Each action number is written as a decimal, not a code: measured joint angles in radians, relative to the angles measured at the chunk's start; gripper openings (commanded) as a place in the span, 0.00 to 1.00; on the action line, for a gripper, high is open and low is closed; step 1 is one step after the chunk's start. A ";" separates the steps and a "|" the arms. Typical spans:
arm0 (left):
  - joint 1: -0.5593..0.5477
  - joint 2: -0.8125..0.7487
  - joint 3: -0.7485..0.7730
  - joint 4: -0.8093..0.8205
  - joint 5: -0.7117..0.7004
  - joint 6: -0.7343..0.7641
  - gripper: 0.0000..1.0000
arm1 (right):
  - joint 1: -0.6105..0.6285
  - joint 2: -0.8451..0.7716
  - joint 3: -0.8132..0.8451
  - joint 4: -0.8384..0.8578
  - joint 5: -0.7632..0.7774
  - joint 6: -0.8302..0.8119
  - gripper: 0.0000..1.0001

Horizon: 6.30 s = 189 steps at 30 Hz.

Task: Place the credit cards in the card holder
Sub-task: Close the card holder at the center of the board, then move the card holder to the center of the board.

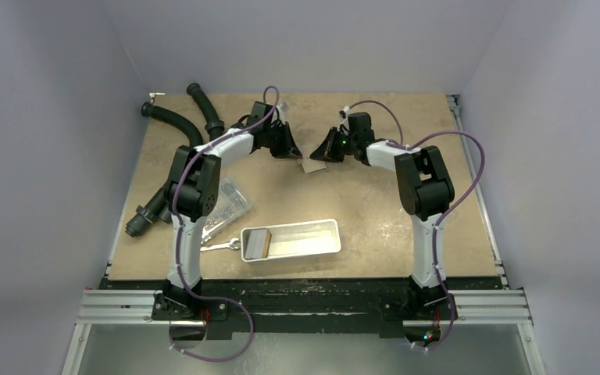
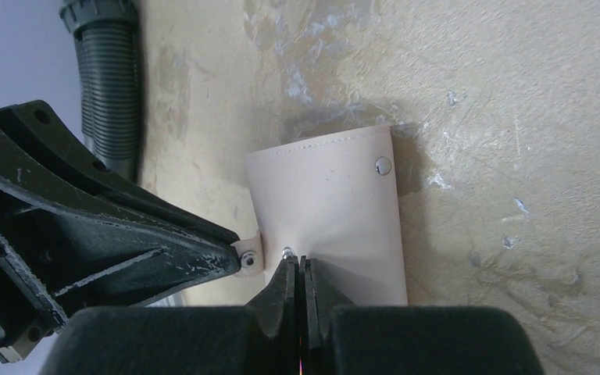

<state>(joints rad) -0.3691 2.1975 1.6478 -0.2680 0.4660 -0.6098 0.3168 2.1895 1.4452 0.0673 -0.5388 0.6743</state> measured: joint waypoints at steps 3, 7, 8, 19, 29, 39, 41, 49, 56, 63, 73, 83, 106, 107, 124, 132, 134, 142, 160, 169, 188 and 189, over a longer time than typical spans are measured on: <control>-0.002 0.016 0.023 -0.011 0.003 0.000 0.00 | 0.001 -0.005 -0.026 0.041 0.013 0.043 0.00; -0.005 0.039 0.049 -0.021 0.004 0.001 0.00 | 0.000 -0.005 -0.027 0.047 0.018 0.071 0.00; -0.006 0.043 0.053 -0.022 0.005 0.001 0.00 | 0.000 -0.005 -0.027 0.046 0.019 0.074 0.00; -0.022 0.072 0.109 -0.045 0.002 0.001 0.00 | 0.001 -0.004 -0.024 0.038 0.025 0.076 0.00; -0.027 0.090 0.146 -0.080 -0.009 0.002 0.00 | 0.003 -0.002 -0.011 0.014 0.032 0.074 0.00; -0.031 0.105 0.171 -0.095 -0.008 0.002 0.00 | 0.003 0.001 -0.002 0.000 0.032 0.073 0.00; -0.032 0.108 0.177 -0.098 -0.008 0.002 0.00 | 0.003 0.001 0.000 -0.002 0.032 0.071 0.00; -0.034 0.117 0.190 -0.104 -0.009 0.002 0.00 | 0.003 0.002 0.000 -0.003 0.032 0.070 0.00; -0.041 0.123 0.194 -0.092 -0.010 0.002 0.00 | 0.003 0.003 0.002 -0.006 0.032 0.069 0.00; -0.050 0.096 0.119 0.001 -0.026 -0.004 0.00 | 0.003 0.003 0.003 -0.009 0.032 0.069 0.00; -0.083 -0.027 -0.179 0.334 -0.152 -0.058 0.00 | 0.003 0.003 -0.004 0.003 0.030 0.076 0.00; -0.127 -0.085 -0.436 0.705 -0.327 -0.131 0.00 | 0.002 0.001 -0.028 0.044 0.024 0.106 0.00; -0.281 -0.103 -0.594 0.924 -0.789 -0.187 0.00 | 0.006 -0.003 -0.037 0.047 0.017 0.122 0.00; -0.284 -0.100 -0.596 0.932 -0.800 -0.192 0.00 | 0.006 -0.004 -0.037 0.046 0.017 0.122 0.00; -0.362 -0.059 -0.589 0.992 -1.022 -0.220 0.12 | 0.008 -0.011 -0.044 0.045 0.027 0.116 0.00; -0.316 -0.179 -0.521 0.676 -0.707 -0.199 0.42 | 0.020 -0.011 0.039 -0.108 0.017 -0.024 0.15; -0.277 -0.188 -0.473 0.576 -0.588 -0.189 0.48 | 0.024 -0.010 0.072 -0.166 0.025 -0.072 0.24; -0.107 -0.339 -0.372 0.181 -0.294 -0.126 0.86 | 0.023 -0.019 0.172 -0.330 0.099 -0.226 0.54; 0.010 -0.665 -0.375 -0.011 -0.262 0.154 0.91 | 0.143 -0.190 0.117 -0.418 0.439 -0.600 0.88; 0.010 -0.682 -0.402 -0.005 -0.246 0.157 0.90 | 0.132 -0.063 0.151 -0.412 0.397 -0.579 0.85; 0.010 -0.701 -0.403 0.019 -0.185 0.138 0.90 | 0.085 -0.003 0.156 -0.294 0.330 -0.203 0.41; 0.010 -0.702 -0.403 0.019 -0.185 0.138 0.90 | 0.083 0.011 0.177 -0.298 0.344 -0.179 0.41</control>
<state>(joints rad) -0.3592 1.4956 1.2449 -0.2485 0.2810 -0.4713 0.3996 2.2002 1.6218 -0.2306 -0.1947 0.4953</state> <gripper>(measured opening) 0.901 0.439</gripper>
